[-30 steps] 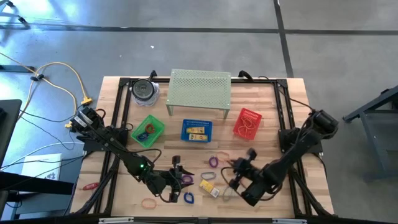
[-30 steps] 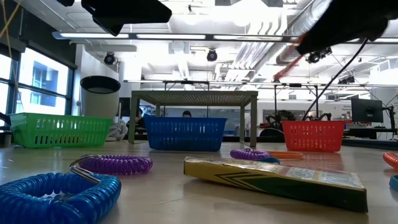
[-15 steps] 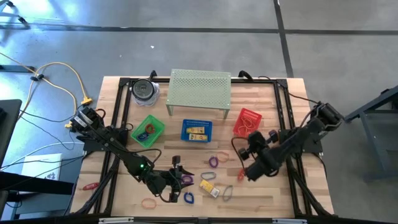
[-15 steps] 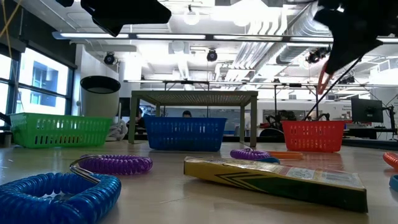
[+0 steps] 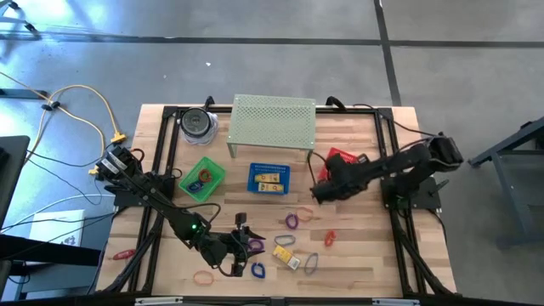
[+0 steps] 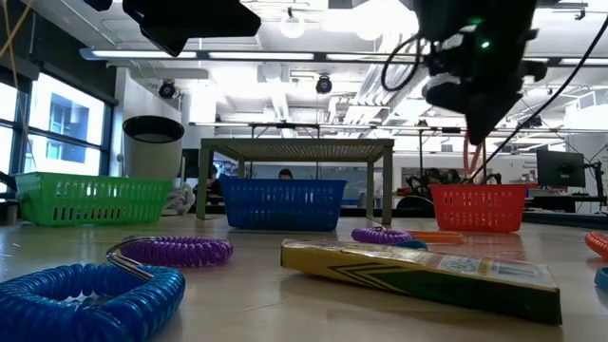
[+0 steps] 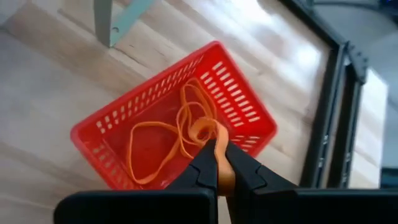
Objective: Pick & Place Office Desk Supplies
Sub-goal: Put the orange rubber band into the red bin, then put the purple spring keychain into the green bin
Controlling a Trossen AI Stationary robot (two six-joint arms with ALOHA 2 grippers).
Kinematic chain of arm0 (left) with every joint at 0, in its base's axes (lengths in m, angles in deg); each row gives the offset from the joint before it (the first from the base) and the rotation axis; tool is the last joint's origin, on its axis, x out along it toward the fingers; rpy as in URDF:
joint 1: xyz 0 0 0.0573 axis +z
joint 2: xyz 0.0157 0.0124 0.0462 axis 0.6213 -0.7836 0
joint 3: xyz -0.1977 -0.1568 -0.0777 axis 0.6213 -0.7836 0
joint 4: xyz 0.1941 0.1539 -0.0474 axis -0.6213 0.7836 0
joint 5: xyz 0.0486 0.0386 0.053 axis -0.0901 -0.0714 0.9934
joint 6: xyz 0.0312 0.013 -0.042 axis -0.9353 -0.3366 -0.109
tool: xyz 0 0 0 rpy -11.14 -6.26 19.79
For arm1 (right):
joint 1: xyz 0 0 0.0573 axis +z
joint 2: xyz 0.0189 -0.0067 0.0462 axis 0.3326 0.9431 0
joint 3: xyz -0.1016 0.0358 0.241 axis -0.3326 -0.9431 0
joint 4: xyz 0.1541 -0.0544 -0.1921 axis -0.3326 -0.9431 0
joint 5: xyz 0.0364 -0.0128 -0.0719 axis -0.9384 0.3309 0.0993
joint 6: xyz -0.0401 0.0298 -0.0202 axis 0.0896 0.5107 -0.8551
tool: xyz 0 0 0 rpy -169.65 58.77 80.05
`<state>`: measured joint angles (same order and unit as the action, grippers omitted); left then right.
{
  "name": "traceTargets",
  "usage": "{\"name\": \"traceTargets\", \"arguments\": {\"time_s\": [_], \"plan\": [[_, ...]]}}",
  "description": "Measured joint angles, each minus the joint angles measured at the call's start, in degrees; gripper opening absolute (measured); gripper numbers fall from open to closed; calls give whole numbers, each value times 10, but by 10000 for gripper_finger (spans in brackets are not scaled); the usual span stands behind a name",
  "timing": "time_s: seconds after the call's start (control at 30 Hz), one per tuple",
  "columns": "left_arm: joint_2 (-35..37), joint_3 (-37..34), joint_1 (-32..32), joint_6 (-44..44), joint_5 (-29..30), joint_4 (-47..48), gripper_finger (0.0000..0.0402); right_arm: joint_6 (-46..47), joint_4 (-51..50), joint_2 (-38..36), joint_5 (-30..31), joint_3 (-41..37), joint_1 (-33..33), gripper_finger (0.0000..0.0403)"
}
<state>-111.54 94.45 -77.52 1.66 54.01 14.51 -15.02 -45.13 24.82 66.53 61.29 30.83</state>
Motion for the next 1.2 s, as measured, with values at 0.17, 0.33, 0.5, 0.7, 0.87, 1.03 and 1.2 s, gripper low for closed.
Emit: {"name": "traceTargets", "arguments": {"time_s": [0.17, 0.33, 0.5, 0.7, 0.87, 1.03, 1.2], "plan": [[0, 0, 0, 1, 0, 7, 165, -50, 25, 4, -48, 0, -39, 4], [0, 0, 0, 25, -1, 26, 165, -56, 26, 4, -48, 0, -51, 4], [0, 0, 0, 26, -2, 27, 165, -56, 28, 4, -49, 0, -52, 10], [0, 0, 0, 26, -2, 27, 165, -56, 28, 4, -48, 0, -51, 79], [0, 0, 0, 27, -2, 27, 165, -37, 29, 4, -45, 0, -52, 152], [0, 0, 0, 27, -2, 27, 165, -5, 29, 4, -41, 0, -40, 189], [0, 0, 0, 27, -2, 27, 165, -4, 26, 4, -40, 0, -32, 197]]}}
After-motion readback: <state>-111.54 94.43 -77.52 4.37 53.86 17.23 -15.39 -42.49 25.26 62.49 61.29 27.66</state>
